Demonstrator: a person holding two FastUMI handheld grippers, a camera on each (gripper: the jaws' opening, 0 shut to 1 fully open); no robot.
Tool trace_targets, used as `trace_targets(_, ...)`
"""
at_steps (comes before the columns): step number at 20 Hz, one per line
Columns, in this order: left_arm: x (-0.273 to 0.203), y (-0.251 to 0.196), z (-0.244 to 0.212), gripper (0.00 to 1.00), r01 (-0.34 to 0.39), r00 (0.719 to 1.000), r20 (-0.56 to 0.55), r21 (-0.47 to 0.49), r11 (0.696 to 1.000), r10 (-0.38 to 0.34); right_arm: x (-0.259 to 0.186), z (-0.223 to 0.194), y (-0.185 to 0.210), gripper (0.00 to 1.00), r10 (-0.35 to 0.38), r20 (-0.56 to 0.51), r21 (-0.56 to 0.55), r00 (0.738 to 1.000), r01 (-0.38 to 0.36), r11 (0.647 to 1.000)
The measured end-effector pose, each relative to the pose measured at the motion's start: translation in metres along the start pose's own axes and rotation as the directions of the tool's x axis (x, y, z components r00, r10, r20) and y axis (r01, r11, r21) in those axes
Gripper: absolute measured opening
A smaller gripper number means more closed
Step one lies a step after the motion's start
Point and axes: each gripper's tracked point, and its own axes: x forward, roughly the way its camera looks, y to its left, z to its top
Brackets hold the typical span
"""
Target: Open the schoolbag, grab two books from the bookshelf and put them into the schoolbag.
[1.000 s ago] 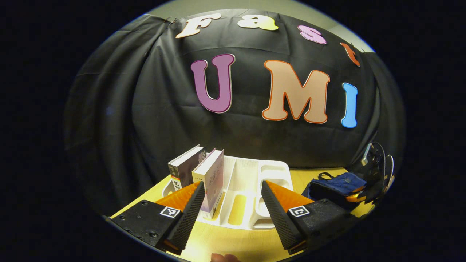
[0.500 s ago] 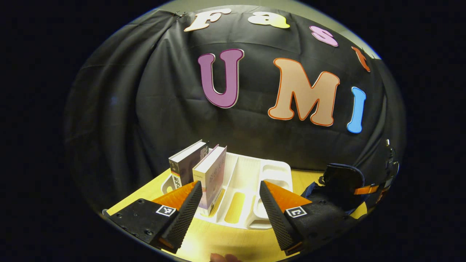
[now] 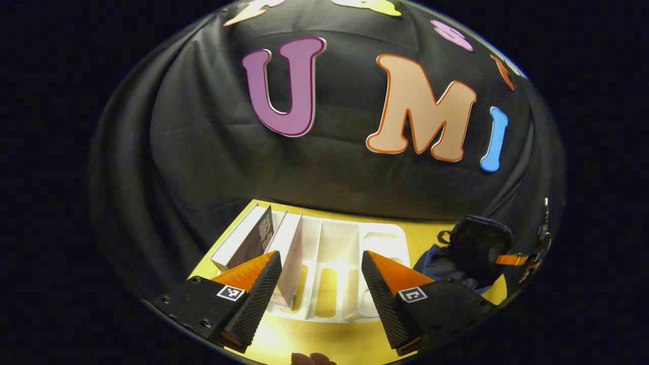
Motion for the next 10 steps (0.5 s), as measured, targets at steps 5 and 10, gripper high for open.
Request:
trace_targets(5, 0.038, 0.028, 0.005, 0.93, -0.016, 0.990, -0.138, 0.124, 0.992, 0.033, 0.001, -0.003, -0.002, 0.08, 0.016, 0.009, 0.030, 1.000, -0.017, 0.999)
trace_targets(10, 0.070, 0.036, -0.011, 0.92, 0.027, 0.948, -0.318, 0.116, 0.993, 0.012, 0.002, -0.004, -0.004, 0.10, 0.026, 0.008, 0.034, 1.000, -0.027, 0.999)
